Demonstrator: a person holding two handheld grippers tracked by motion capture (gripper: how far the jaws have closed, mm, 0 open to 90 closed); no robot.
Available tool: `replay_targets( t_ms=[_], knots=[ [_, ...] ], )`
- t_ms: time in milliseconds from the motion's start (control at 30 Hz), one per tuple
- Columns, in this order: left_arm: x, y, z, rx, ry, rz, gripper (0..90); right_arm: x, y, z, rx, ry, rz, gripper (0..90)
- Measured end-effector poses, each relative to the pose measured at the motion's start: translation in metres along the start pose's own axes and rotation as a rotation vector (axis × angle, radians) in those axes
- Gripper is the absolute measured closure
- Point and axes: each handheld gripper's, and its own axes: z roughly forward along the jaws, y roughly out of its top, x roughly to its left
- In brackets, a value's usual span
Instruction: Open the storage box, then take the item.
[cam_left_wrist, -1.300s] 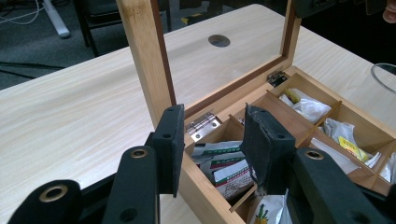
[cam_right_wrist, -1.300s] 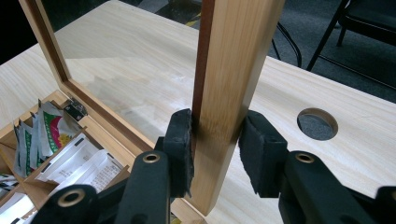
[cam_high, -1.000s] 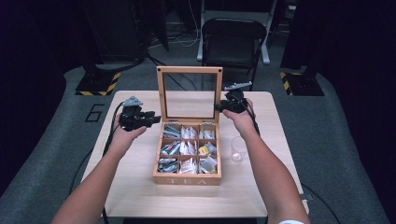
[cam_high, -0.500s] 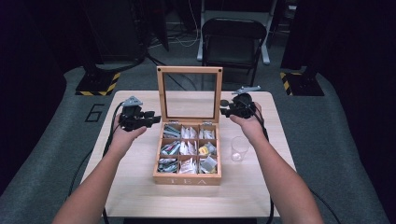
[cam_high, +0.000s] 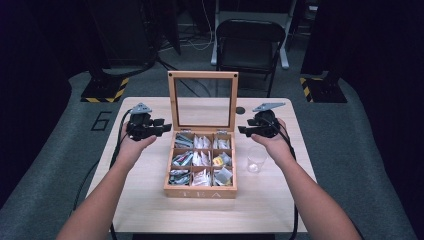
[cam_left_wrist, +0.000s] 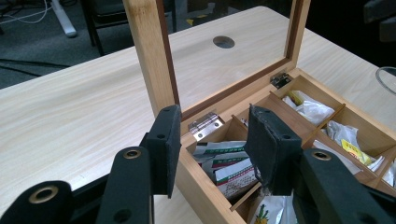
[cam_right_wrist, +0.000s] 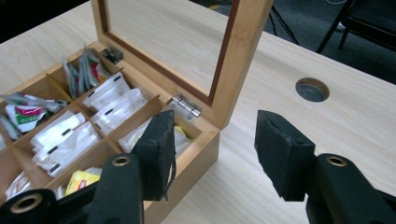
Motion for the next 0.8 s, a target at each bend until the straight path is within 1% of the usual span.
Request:
replay_targets(
  t_ms=[133,233,300,367,433,467,567,633,700,733,800],
  knots=[
    [-0.001,0.000,-0.001,0.001,0.000,0.001,55.0,0.004,-0.007,-0.006,0.014,-0.010,-0.031,48.7],
    [-0.001,-0.001,-0.001,-0.002,0.001,-0.002,55.0,0.007,-0.012,-0.011,0.011,-0.022,-0.054,48.5],
    [-0.001,-0.001,-0.001,-0.003,0.002,-0.004,54.9,0.009,-0.016,-0.015,0.014,-0.032,-0.055,47.9],
    [-0.001,-0.001,-0.001,-0.001,0.000,0.000,54.7,0.010,-0.018,-0.018,0.011,-0.040,-0.068,47.2],
    [-0.002,-0.002,-0.002,0.001,-0.002,0.001,54.5,0.010,-0.021,-0.020,0.002,-0.047,-0.068,46.4],
    [-0.002,-0.002,-0.002,0.005,-0.004,0.006,54.6,0.010,-0.023,-0.022,-0.003,-0.052,-0.053,46.0],
    [-0.001,-0.003,-0.002,0.002,0.000,0.003,54.6,0.008,-0.027,-0.026,-0.019,-0.046,-0.041,45.3],
    [-0.001,-0.004,-0.002,0.005,0.000,0.001,54.5,0.008,-0.030,-0.029,-0.022,-0.044,-0.030,44.9],
    [-0.001,-0.005,-0.003,0.005,0.003,0.003,54.4,0.007,-0.033,-0.031,-0.020,-0.048,-0.034,43.8],
    [-0.001,-0.005,-0.004,0.004,0.003,0.001,54.4,0.007,-0.035,-0.032,-0.016,-0.049,-0.023,43.2],
    [-0.001,-0.005,-0.005,0.007,0.002,0.005,54.4,0.007,-0.038,-0.034,-0.025,-0.048,-0.012,42.3]
  ],
)
